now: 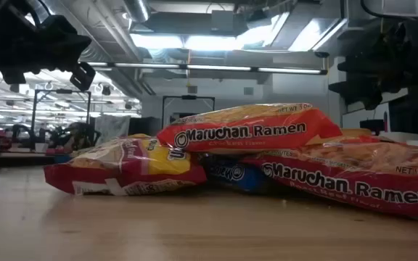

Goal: Sort Maruchan noodles

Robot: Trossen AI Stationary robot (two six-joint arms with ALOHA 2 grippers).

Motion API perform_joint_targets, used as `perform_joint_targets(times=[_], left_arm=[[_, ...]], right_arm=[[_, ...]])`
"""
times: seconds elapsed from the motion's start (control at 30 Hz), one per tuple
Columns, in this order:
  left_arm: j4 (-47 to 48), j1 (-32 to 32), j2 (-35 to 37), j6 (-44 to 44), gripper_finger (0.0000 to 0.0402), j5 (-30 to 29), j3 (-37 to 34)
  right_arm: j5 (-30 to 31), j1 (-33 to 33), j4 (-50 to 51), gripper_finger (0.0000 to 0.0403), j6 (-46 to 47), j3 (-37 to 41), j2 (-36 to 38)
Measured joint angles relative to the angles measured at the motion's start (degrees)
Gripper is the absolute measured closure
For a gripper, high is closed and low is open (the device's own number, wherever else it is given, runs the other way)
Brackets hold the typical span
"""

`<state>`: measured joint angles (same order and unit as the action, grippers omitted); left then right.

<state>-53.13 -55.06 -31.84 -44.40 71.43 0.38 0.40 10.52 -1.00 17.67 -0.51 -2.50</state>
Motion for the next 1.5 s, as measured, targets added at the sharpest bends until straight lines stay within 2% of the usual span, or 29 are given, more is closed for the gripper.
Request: perform_joint_targets(times=[1.5], left_arm=[[0.0, 0.0, 0.0, 0.0, 0.0401, 0.0, 0.0]], right_arm=[[0.7, 0.0, -1.6, 0.0123, 1.6, 0.1, 0.0]])
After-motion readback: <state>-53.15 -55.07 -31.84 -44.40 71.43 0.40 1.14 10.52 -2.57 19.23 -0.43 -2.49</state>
